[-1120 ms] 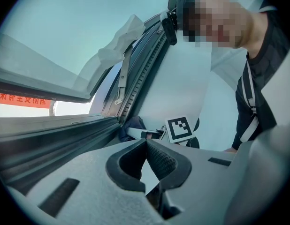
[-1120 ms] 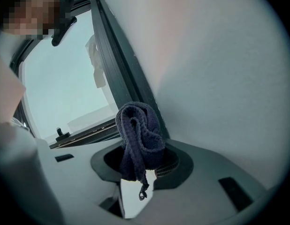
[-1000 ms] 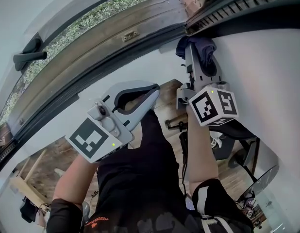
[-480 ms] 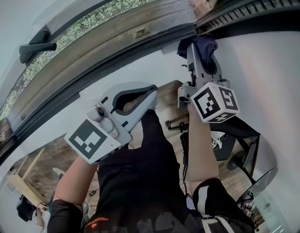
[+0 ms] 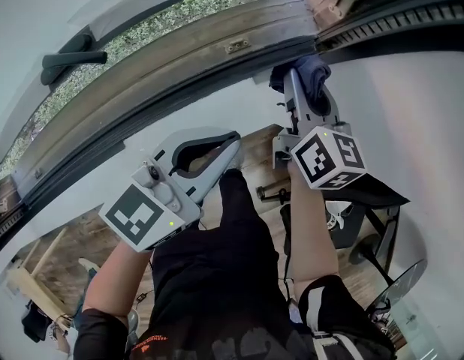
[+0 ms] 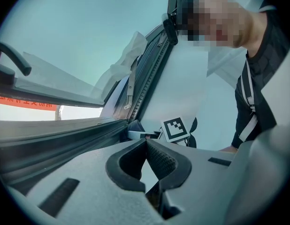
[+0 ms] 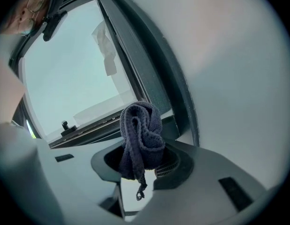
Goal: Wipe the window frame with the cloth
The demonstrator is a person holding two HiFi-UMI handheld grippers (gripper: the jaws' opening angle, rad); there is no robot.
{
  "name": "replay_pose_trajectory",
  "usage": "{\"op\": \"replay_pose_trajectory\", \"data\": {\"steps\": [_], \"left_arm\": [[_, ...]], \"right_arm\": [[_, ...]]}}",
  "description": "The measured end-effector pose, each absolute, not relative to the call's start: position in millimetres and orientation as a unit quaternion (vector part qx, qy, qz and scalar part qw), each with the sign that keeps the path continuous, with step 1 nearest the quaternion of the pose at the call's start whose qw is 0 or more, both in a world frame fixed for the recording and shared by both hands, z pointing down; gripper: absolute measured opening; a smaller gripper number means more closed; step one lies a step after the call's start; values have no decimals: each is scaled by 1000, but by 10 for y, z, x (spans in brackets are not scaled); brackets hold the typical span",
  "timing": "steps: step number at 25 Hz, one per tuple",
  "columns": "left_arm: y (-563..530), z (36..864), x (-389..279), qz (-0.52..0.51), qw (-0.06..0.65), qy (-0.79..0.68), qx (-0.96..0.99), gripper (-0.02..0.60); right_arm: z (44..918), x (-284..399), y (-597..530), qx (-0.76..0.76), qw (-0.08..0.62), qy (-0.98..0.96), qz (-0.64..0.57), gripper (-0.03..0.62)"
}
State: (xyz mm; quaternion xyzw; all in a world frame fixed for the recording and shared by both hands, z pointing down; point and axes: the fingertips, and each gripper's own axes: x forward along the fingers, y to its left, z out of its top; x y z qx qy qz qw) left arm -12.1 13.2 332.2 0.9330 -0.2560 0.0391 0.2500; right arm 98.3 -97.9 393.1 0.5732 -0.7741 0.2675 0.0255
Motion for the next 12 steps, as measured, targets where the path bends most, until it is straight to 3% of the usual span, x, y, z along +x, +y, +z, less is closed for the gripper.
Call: {"op": "replay_pose_trajectory", "data": {"steps": [12], "left_arm": [[214, 3242, -402, 30, 239, -265, 934, 20]], "right_arm": [[3960, 519, -792, 550, 41, -787, 277, 118]]}}
